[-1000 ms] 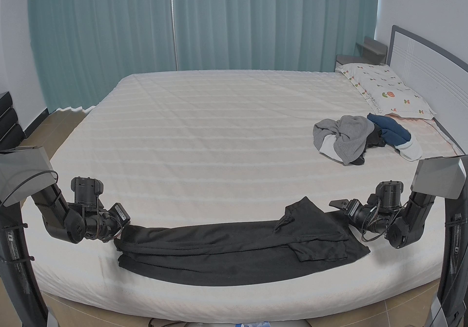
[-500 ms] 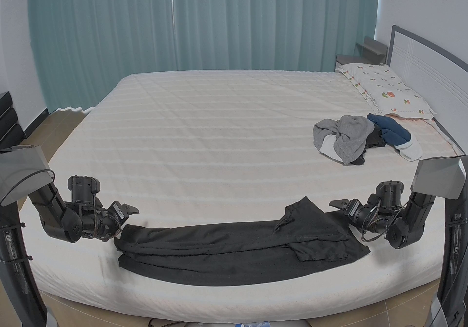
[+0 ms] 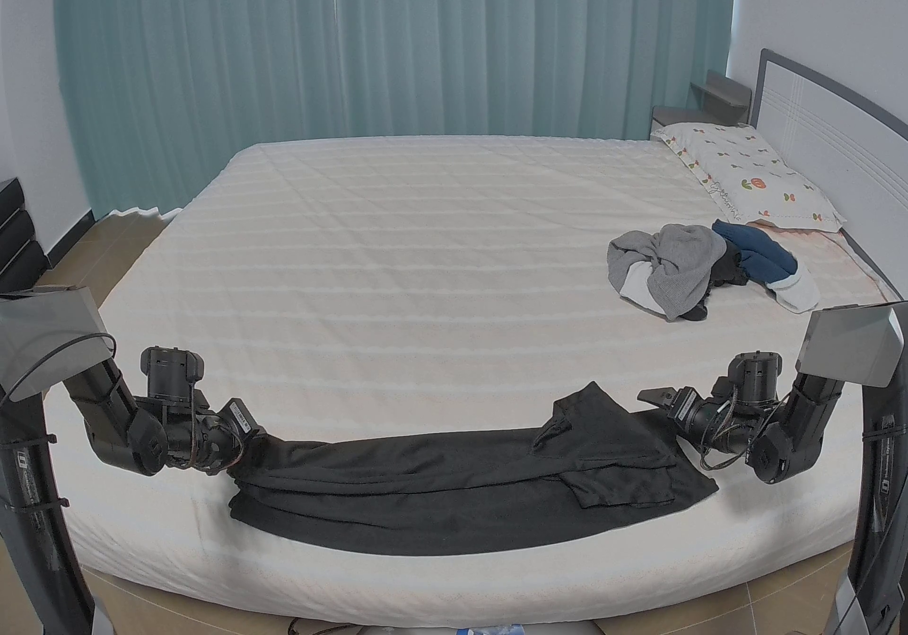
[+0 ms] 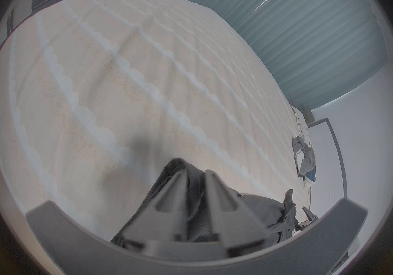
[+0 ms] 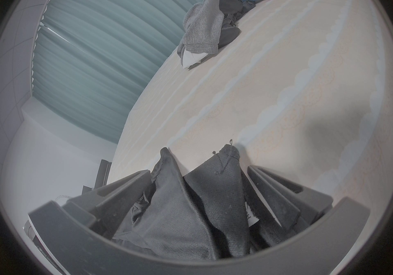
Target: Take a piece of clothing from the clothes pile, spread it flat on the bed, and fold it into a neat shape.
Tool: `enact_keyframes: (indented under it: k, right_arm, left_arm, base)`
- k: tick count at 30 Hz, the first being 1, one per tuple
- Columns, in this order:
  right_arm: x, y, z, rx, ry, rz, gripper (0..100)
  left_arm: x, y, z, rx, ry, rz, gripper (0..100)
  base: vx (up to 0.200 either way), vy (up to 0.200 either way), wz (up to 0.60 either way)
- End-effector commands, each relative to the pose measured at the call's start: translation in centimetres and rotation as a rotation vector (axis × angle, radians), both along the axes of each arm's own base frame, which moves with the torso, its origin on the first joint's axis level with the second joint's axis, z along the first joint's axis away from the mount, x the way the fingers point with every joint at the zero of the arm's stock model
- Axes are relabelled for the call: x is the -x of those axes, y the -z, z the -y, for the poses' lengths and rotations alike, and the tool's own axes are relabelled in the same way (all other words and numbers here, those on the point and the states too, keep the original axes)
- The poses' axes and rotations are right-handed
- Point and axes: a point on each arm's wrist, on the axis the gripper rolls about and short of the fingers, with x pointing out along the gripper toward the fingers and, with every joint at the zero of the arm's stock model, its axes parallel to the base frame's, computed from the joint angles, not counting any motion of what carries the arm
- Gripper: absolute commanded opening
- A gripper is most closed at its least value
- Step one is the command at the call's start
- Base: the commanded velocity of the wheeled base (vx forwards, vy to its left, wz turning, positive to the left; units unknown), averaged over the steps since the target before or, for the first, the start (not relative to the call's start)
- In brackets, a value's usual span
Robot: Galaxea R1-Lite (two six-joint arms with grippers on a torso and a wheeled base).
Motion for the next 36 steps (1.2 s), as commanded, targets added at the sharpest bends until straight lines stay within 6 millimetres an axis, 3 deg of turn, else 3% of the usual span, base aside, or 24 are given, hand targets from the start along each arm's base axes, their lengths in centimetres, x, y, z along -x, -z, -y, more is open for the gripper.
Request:
enact_keyframes:
  k: [1,10,21,33,34,36]
  right_arm:
    - [-0.1,-0.1,0.0,0.0,0.001,0.003,100]
    - [-0.4,-0.4,-0.2,0.0,-0.002,0.014,100]
    - [-2.0,-0.5,-0.2,0.029,0.021,-0.007,100]
    - [-2.7,1.1,-0.6,0.053,0.007,-0.053,100]
    - [-2.7,1.1,-0.6,0.053,0.007,-0.053,0]
    - [-2.6,1.3,-0.8,0.064,-0.005,-0.055,0]
  left_arm:
    - [0.0,0.4,0.0,0.002,-0.007,-0.013,0]
    - [-1.0,-0.7,-1.3,0.049,-0.209,0.109,0]
    - [-0.8,0.2,-1.3,0.054,-0.213,0.102,0]
    - [-0.8,0.5,-1.3,0.054,-0.213,0.094,0]
    - [-0.8,0.5,-1.3,0.054,-0.213,0.094,0]
    - [-0.8,0.5,-1.3,0.053,-0.212,0.096,0]
  base:
    - [0.0,0.0,0.0]
    - [0.0,0.0,0.0]
    - [0.0,0.0,0.0]
    - [0.0,0.0,0.0]
    - [0.0,0.0,0.0]
    - [0.0,0.0,0.0]
